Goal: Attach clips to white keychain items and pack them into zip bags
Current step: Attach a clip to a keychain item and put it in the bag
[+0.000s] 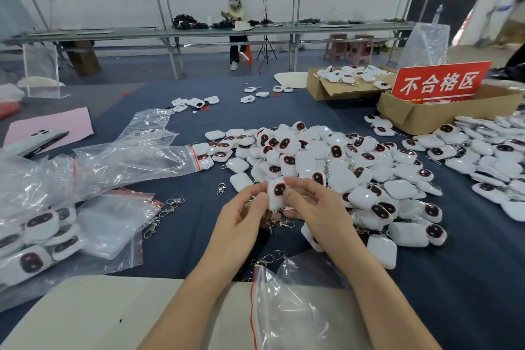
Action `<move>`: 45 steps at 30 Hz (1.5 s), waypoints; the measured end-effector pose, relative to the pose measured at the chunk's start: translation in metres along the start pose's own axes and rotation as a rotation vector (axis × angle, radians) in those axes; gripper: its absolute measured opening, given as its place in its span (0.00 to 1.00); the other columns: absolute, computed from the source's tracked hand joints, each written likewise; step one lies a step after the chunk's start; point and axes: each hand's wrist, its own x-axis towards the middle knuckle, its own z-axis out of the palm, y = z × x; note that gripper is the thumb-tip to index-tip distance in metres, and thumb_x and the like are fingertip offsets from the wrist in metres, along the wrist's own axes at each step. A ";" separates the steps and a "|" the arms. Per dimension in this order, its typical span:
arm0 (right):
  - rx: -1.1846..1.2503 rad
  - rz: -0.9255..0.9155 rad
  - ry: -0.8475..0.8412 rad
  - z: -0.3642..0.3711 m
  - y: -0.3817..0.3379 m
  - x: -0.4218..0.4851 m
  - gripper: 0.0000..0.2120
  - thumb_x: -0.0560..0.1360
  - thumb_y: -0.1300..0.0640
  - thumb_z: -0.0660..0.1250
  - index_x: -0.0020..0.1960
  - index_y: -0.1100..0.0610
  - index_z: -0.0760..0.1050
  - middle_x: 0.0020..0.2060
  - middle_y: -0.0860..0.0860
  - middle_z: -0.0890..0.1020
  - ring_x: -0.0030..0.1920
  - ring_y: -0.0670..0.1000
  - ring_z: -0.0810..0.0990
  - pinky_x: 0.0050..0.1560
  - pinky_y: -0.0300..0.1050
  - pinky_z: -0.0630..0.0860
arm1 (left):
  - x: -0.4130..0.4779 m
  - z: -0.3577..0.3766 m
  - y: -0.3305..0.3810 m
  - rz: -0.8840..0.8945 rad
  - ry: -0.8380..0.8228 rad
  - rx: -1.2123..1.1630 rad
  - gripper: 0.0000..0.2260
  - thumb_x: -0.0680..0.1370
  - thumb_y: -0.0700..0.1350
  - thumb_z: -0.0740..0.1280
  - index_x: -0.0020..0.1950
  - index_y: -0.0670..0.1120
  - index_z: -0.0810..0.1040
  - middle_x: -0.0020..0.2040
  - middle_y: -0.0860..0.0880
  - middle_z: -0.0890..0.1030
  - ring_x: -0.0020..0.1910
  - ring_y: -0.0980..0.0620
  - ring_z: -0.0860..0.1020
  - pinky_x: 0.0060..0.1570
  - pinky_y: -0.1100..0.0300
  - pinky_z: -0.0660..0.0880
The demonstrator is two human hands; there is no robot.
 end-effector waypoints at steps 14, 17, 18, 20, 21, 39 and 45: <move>-0.027 -0.034 -0.253 0.001 -0.008 -0.008 0.19 0.78 0.66 0.68 0.62 0.45 0.78 0.50 0.50 0.87 0.51 0.52 0.86 0.53 0.40 0.81 | 0.001 -0.001 -0.007 0.051 0.079 0.124 0.13 0.82 0.53 0.65 0.64 0.68 0.76 0.49 0.47 0.82 0.48 0.50 0.82 0.48 0.64 0.78; -0.002 -0.027 -0.223 -0.001 -0.007 -0.009 0.18 0.79 0.65 0.69 0.61 0.45 0.79 0.47 0.52 0.86 0.49 0.54 0.86 0.51 0.38 0.81 | 0.000 0.000 -0.006 0.039 0.021 0.083 0.14 0.82 0.56 0.62 0.67 0.67 0.74 0.53 0.46 0.83 0.53 0.45 0.82 0.55 0.53 0.81; 0.012 -0.019 -0.216 -0.001 -0.007 -0.008 0.17 0.78 0.64 0.69 0.61 0.45 0.79 0.46 0.56 0.85 0.48 0.55 0.86 0.51 0.39 0.81 | 0.000 0.000 -0.005 0.045 0.008 0.093 0.15 0.82 0.56 0.63 0.69 0.67 0.73 0.54 0.45 0.83 0.53 0.45 0.81 0.56 0.54 0.80; 0.043 -0.003 -0.212 -0.002 -0.006 -0.008 0.16 0.78 0.63 0.70 0.60 0.47 0.80 0.45 0.61 0.84 0.47 0.54 0.86 0.50 0.39 0.81 | -0.001 -0.001 -0.005 0.061 -0.018 0.115 0.17 0.82 0.53 0.64 0.71 0.65 0.72 0.55 0.45 0.82 0.53 0.49 0.82 0.57 0.55 0.79; 0.057 0.005 -0.212 -0.002 -0.006 -0.008 0.16 0.78 0.63 0.70 0.59 0.46 0.80 0.44 0.61 0.84 0.46 0.53 0.86 0.49 0.38 0.81 | -0.001 0.000 -0.004 0.068 -0.027 0.121 0.18 0.82 0.51 0.64 0.71 0.64 0.72 0.53 0.46 0.82 0.51 0.51 0.82 0.57 0.54 0.78; 0.140 0.064 -0.140 -0.001 -0.003 -0.007 0.08 0.77 0.61 0.72 0.47 0.48 0.85 0.38 0.54 0.85 0.41 0.52 0.86 0.45 0.40 0.82 | -0.002 -0.004 -0.003 0.074 0.029 0.121 0.12 0.78 0.58 0.66 0.61 0.67 0.81 0.41 0.44 0.81 0.38 0.52 0.73 0.43 0.58 0.74; 0.158 0.068 -0.129 -0.001 -0.001 -0.006 0.06 0.76 0.61 0.73 0.48 0.51 0.85 0.39 0.54 0.85 0.42 0.53 0.86 0.46 0.40 0.82 | -0.001 -0.002 -0.002 0.067 0.048 0.090 0.11 0.79 0.56 0.66 0.59 0.66 0.82 0.46 0.41 0.84 0.38 0.50 0.75 0.40 0.53 0.77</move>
